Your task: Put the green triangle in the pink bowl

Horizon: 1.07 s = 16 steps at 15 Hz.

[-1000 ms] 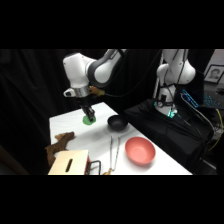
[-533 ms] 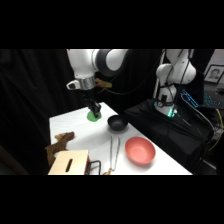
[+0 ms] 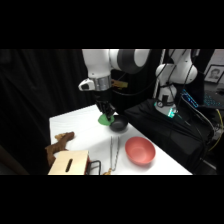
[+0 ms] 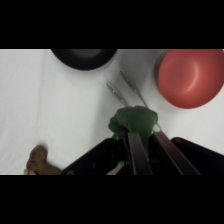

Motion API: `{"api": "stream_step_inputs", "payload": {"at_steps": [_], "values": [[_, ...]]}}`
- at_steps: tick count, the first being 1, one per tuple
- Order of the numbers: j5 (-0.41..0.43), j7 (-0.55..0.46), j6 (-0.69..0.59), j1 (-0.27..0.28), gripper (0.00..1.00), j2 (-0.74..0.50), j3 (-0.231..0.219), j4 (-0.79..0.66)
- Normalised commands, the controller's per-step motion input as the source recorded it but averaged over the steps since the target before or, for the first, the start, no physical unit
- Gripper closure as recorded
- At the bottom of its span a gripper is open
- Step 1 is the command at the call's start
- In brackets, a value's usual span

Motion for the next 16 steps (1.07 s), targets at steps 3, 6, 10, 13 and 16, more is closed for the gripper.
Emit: {"api": "stream_step_inputs", "payload": {"at_steps": [3,6,10,13,16], "values": [[-0.028,0.17,0.01,0.132,0.95,-0.36,0.075,-0.34],[-0.032,0.17,0.05,0.121,0.95,-0.35,0.083,-0.34],[-0.064,0.19,0.14,0.115,0.95,-0.28,0.091,-0.31],[-0.089,0.18,0.28,0.093,0.95,-0.15,0.079,-0.25],[-0.079,0.13,0.29,0.063,0.95,-0.05,0.053,-0.2]]}}
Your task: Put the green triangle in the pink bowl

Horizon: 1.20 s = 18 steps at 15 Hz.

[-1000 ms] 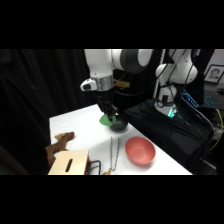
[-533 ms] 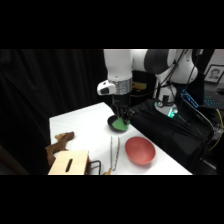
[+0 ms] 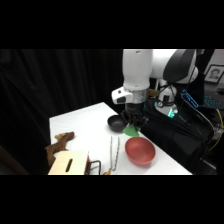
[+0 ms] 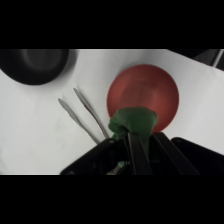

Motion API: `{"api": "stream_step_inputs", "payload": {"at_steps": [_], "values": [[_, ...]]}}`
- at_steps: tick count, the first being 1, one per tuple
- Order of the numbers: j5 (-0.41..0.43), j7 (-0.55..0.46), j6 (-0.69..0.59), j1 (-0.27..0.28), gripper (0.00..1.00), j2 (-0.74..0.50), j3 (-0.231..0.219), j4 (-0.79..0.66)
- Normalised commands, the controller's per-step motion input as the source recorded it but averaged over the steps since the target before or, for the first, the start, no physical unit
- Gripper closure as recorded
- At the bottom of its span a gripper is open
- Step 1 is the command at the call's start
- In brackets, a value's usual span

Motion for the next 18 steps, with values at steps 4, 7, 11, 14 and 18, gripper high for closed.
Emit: {"api": "stream_step_inputs", "payload": {"at_steps": [4,7,11,14,18], "values": [[-0.091,0.11,0.3,0.053,0.95,-0.02,0.047,-0.17],[-0.136,0.11,0.34,0.036,0.95,0.05,0.033,-0.12],[-0.148,0.11,0.34,0.02,0.95,0.13,0.013,-0.07],[-0.157,0.14,0.31,0.035,0.95,0.16,0.005,-0.03],[-0.139,0.15,0.27,0.054,0.95,0.15,-0.004,-0.02]]}}
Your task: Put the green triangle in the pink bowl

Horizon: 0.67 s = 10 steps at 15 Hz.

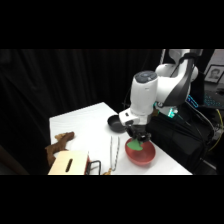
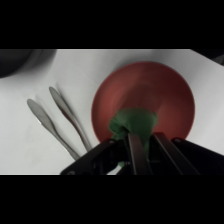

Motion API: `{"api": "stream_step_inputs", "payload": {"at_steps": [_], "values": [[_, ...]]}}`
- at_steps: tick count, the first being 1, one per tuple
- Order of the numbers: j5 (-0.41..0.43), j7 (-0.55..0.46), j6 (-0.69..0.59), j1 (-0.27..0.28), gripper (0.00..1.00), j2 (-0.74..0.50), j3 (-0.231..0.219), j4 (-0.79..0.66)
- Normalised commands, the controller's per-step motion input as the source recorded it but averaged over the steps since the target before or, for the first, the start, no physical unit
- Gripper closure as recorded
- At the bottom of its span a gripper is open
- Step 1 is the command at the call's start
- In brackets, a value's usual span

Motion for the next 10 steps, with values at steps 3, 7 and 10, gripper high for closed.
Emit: {"api": "stream_step_inputs", "payload": {"at_steps": [3,7,10], "values": [[-0.118,0.15,0.24,0.068,0.95,0.12,-0.004,-0.02],[-0.123,0.14,0.22,0.063,0.95,0.13,-0.023,0.02],[-0.129,0.14,0.19,0.072,0.95,0.11,-0.037,0.03]]}}
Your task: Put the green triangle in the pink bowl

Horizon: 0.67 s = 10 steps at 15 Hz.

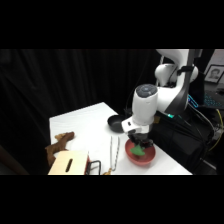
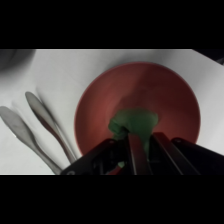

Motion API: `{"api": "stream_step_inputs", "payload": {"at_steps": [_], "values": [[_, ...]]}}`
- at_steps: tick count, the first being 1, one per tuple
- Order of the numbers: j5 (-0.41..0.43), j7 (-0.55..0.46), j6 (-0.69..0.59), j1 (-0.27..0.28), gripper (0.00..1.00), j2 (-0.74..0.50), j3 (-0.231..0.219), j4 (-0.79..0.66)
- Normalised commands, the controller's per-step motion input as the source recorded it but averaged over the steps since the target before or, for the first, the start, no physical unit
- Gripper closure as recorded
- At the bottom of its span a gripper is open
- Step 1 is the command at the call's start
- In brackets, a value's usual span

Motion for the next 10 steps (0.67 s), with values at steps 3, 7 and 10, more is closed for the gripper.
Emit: {"api": "stream_step_inputs", "payload": {"at_steps": [3,7,10], "values": [[-0.123,0.13,0.15,0.078,0.59,0.09,-0.038,0.04],[-0.133,0.14,0.13,0.082,0.27,0.06,-0.05,0.04],[-0.135,0.14,0.09,0.078,0.04,0.02,-0.058,0.03]]}}
